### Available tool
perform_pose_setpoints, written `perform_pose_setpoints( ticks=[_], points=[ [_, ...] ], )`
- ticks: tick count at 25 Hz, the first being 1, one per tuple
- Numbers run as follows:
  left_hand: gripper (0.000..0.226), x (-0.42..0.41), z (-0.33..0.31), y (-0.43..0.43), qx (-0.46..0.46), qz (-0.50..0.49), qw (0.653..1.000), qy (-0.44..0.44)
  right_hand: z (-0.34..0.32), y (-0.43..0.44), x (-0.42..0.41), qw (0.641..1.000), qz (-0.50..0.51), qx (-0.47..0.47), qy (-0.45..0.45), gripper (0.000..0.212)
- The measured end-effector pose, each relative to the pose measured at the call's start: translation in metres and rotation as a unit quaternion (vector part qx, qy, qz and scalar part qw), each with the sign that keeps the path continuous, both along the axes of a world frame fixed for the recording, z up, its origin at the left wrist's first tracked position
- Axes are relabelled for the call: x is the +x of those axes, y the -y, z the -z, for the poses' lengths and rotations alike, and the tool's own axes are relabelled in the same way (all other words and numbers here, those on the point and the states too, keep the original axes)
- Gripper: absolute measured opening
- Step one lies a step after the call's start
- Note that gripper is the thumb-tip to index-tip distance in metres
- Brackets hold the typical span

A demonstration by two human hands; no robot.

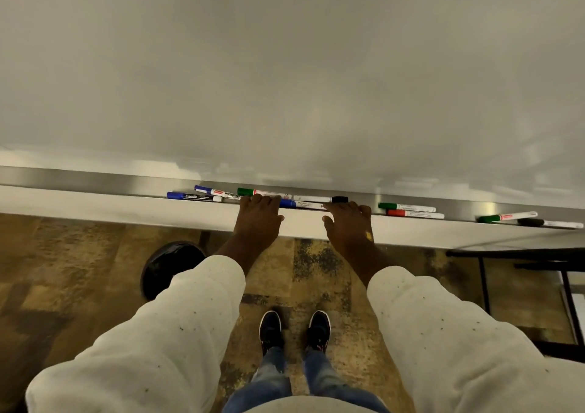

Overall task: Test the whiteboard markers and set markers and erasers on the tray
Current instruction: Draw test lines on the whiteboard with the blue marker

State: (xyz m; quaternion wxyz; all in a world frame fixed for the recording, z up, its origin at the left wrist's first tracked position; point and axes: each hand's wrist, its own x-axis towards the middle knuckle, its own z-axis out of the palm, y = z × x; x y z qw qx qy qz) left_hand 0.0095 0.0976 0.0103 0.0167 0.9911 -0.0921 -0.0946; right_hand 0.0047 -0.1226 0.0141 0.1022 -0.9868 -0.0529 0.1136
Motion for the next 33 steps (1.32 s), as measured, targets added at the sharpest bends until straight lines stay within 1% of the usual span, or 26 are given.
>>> perform_pose_setpoints(
  ticks=[4,9,13,18,22,24,27,30,33],
  points=[
    [0.052,0.008,0.008,0.001,-0.016,-0.012,1.0,-0.006,0.005,-0.007,0.005,0.999,0.029,-0.007,-0.015,0.04],
    [0.043,0.014,0.012,-0.003,-0.055,-0.028,0.998,0.019,0.01,-0.01,0.011,0.998,0.061,0.015,0.003,0.036],
    [0.037,0.013,0.012,-0.005,-0.089,-0.02,0.994,0.056,0.01,-0.013,0.014,0.992,0.102,0.061,0.036,0.033],
    [0.029,0.012,0.002,-0.002,-0.149,-0.034,0.986,0.063,0.001,-0.01,0.015,0.986,0.124,0.096,0.055,0.035],
    [0.023,0.007,-0.01,0.003,-0.18,-0.005,0.979,0.096,-0.011,-0.004,0.008,0.984,0.123,0.094,0.088,0.038],
    [0.02,0.006,-0.018,0.006,-0.185,0.023,0.975,0.121,-0.021,-0.001,0.004,0.979,0.122,0.12,0.115,0.033],
    [0.024,0.004,-0.033,0.011,-0.198,0.048,0.969,0.139,-0.04,0.002,-0.001,0.971,0.117,0.156,0.138,0.026],
    [0.017,0.003,-0.05,0.016,-0.206,0.073,0.963,0.16,-0.055,0.003,-0.008,0.963,0.105,0.185,0.162,0.026],
    [0.02,0.003,-0.069,0.019,-0.197,0.107,0.954,0.197,-0.074,0.004,-0.016,0.949,0.117,0.227,0.184,0.031]
  ],
)
